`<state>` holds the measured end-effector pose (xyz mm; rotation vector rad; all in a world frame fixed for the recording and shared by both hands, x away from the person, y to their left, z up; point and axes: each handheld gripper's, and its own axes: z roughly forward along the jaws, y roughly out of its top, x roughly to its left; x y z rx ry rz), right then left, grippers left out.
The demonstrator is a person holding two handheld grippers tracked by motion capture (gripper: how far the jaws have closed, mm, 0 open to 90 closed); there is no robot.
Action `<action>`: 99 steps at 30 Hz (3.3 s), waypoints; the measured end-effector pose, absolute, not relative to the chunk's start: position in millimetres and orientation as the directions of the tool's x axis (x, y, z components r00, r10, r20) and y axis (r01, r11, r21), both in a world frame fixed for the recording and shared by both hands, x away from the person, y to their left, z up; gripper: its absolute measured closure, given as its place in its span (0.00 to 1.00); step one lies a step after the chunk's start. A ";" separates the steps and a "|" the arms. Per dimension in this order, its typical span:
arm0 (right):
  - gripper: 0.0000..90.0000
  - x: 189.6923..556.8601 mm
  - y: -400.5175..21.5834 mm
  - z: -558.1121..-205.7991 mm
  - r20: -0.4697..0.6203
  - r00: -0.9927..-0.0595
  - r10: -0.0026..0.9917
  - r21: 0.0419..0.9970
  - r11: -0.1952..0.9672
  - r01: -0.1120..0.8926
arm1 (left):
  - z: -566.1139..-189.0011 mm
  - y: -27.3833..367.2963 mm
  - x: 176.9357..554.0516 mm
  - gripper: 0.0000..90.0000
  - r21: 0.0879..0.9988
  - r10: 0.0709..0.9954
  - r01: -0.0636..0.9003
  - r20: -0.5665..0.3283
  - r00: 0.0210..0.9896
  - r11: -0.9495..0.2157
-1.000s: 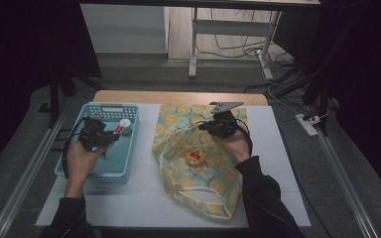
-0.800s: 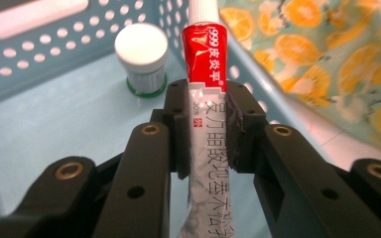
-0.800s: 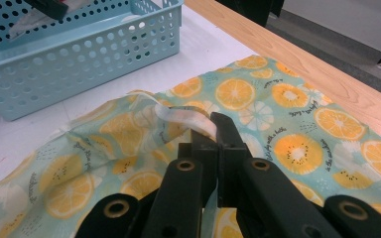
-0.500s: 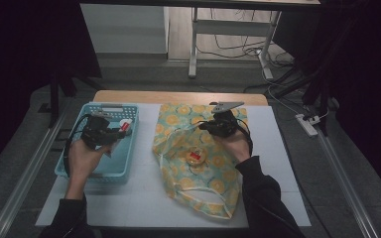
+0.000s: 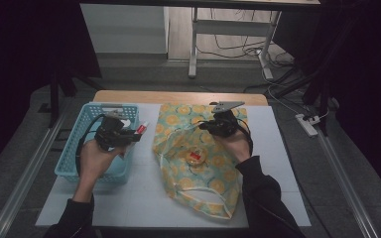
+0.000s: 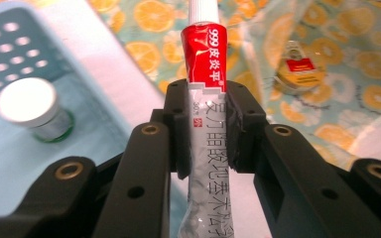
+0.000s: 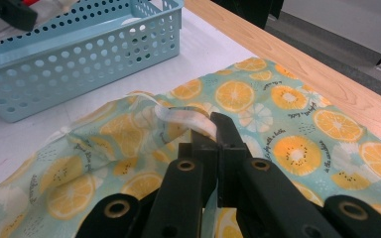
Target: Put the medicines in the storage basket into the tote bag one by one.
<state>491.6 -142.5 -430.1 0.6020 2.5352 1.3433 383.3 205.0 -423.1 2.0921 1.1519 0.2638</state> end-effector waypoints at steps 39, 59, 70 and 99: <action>1.00 492.1 -141.3 -431.1 0.003 -0.891 0.454 0.826 0.501 0.258 | -434.7 96.2 395.7 0.83 0.641 0.638 0.603 -0.221 0.738 -0.475; 1.00 491.8 -142.2 -430.1 0.007 -0.893 0.451 0.832 0.493 0.255 | -462.4 50.5 423.0 0.82 0.616 0.636 0.582 -0.164 0.754 -0.531; 1.00 491.2 -141.4 -430.3 0.004 -0.893 0.450 0.832 0.495 0.253 | -480.6 48.1 444.0 0.82 0.612 0.682 0.595 -0.122 0.721 -0.521; 1.00 491.9 -141.3 -431.9 0.004 -0.894 0.449 0.829 0.499 0.254 | -494.7 46.3 459.3 0.69 0.603 0.717 0.617 -0.103 0.689 -0.506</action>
